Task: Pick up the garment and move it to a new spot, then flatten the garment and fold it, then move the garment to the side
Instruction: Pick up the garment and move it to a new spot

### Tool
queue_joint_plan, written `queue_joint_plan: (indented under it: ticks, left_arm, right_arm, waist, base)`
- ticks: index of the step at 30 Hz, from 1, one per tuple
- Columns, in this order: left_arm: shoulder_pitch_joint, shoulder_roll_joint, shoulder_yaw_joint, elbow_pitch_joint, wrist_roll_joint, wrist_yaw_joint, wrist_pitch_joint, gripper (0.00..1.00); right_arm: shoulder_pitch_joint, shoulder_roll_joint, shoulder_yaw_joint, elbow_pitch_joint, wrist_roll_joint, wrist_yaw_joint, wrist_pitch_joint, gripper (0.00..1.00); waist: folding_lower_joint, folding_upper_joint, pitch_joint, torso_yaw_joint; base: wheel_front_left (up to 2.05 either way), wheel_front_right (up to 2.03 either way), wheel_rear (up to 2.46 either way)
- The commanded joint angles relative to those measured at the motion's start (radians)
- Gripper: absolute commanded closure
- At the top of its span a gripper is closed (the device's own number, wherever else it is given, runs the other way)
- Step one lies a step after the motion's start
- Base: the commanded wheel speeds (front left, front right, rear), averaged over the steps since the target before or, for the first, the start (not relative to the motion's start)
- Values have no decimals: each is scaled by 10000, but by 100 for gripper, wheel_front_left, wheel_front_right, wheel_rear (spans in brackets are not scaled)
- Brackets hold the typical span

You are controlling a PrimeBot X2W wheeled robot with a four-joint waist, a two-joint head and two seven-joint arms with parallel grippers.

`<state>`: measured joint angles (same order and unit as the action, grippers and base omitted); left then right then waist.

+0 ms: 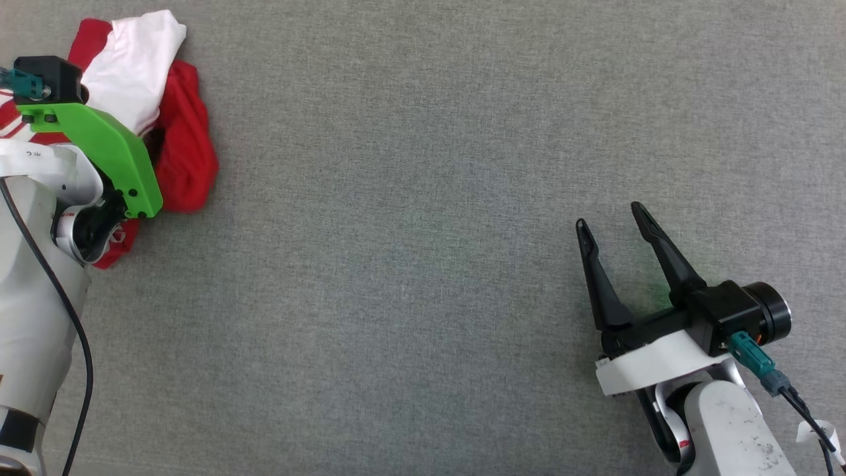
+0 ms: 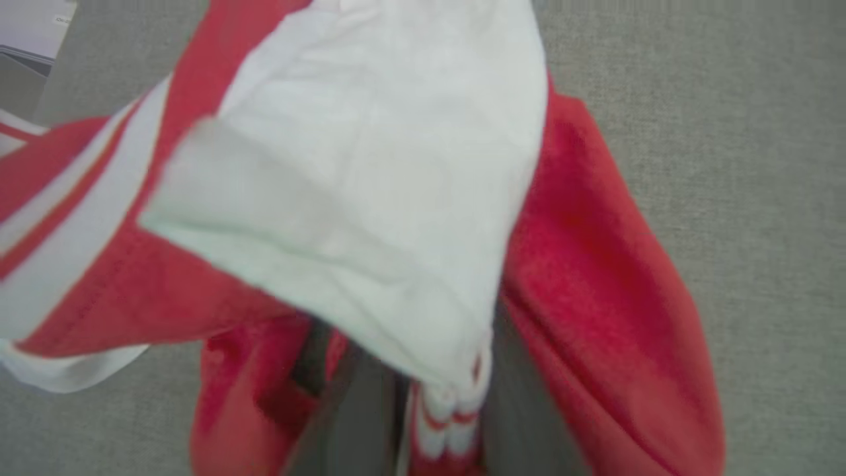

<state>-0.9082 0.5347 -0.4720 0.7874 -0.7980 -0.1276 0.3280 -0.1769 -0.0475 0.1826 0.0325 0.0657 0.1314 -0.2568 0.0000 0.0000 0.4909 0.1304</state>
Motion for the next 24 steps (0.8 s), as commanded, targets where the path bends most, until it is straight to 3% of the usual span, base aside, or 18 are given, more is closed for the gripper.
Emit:
queue_joint_plan:
  ticks: [1,8,11,13,14,15,19,24]
  left_arm:
    - [-155,25,-149,40,-146,-30,-229,100]
    - [-276,377,-782,-35,-146,-30,-1865,100]
    - [-160,547,-1028,-122,-75,-30,-2797,92]
    - [-91,585,-1131,-194,-40,-30,-3325,75]
    - [-57,587,-1178,-240,-30,-30,-3508,75]
    - [1,572,-1254,-300,-3,-30,-3706,77]
    - [206,456,-1583,-731,107,-30,-4092,100]
    - [527,174,-1997,-1505,298,13,-4105,100]
  right_arm:
    - [-186,-27,-13,30,-66,-7,-49,0]
    - [-122,-27,-23,151,89,-7,-49,0]
    - [16,-27,-83,240,235,-7,-49,0]
    - [154,-27,-160,290,322,-7,-49,0]
    - [225,-27,-199,305,357,-7,-49,0]
    - [318,-27,-258,326,405,-7,-49,0]
    - [650,-27,-550,333,551,-7,-49,0]
    - [1049,-27,-828,262,746,-7,-49,0]
  waist:
    - [0,0,-59,38]
    - [0,0,-686,132]
    - [0,0,-1231,107]
    - [0,0,-1643,97]
    - [0,0,-1815,89]
    - [0,0,-2075,77]
    - [0,0,-2884,-7]
    - [0,0,-3589,-214]
  base:
    - [0,0,0]
    - [0,0,0]
    - [0,0,0]
    - [0,0,0]
    - [0,0,0]
    - [0,0,0]
    - [0,0,0]
    - [0,0,0]
